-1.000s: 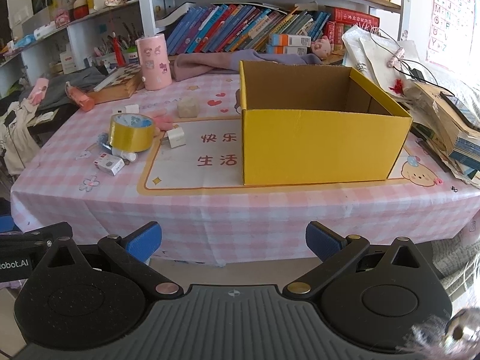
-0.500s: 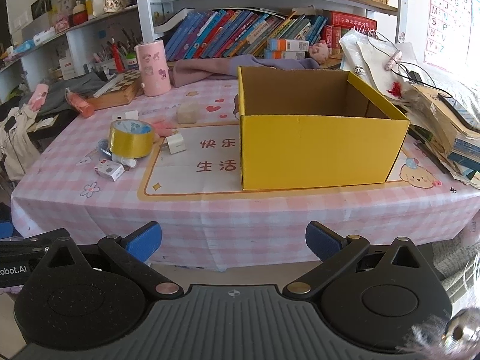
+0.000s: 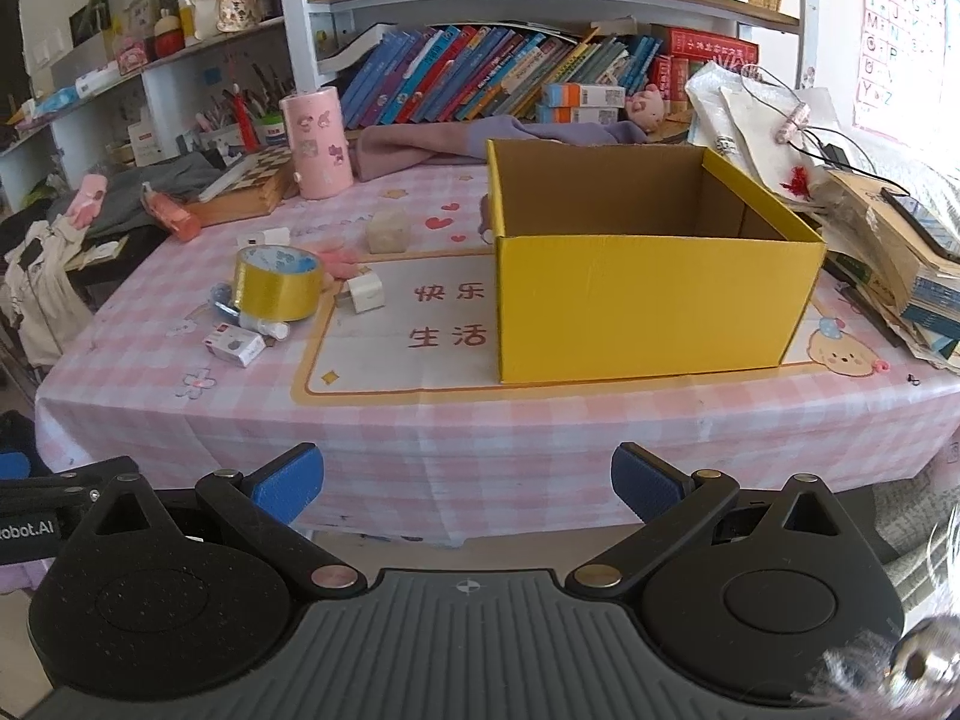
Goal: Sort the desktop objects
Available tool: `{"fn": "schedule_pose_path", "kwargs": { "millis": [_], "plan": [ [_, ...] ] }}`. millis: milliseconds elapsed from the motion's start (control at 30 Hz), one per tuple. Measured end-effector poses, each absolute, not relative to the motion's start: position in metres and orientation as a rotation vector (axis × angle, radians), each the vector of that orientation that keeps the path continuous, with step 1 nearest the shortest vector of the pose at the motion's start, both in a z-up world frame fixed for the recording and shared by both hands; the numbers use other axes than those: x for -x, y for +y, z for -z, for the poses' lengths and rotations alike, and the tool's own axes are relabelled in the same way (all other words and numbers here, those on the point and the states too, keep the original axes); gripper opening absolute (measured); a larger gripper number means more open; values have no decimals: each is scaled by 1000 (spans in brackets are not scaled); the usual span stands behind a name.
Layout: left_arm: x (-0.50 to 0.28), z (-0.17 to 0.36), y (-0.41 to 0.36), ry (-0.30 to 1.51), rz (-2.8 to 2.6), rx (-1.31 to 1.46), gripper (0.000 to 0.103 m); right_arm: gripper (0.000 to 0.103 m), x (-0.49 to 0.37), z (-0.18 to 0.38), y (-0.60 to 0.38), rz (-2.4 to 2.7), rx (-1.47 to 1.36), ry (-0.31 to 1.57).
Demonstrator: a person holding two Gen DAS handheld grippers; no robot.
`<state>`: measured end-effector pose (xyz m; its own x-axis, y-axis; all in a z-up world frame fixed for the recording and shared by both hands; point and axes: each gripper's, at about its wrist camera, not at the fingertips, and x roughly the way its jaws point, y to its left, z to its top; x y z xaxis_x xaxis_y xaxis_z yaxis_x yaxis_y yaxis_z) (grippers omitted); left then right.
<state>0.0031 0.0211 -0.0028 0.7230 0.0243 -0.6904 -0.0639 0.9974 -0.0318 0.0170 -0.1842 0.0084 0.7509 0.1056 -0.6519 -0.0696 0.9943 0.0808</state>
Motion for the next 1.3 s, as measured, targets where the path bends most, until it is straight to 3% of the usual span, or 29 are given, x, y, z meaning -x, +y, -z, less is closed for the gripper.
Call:
{"fn": "schedule_pose_path", "kwargs": {
  "millis": [1000,1300],
  "plan": [
    [-7,1,64,725,-115,100,103,100,-38,-5,-130,-204,31,738],
    [-30,12,71,750,-146,48,103,88,-68,4,-115,-251,47,760]
  ]
}}
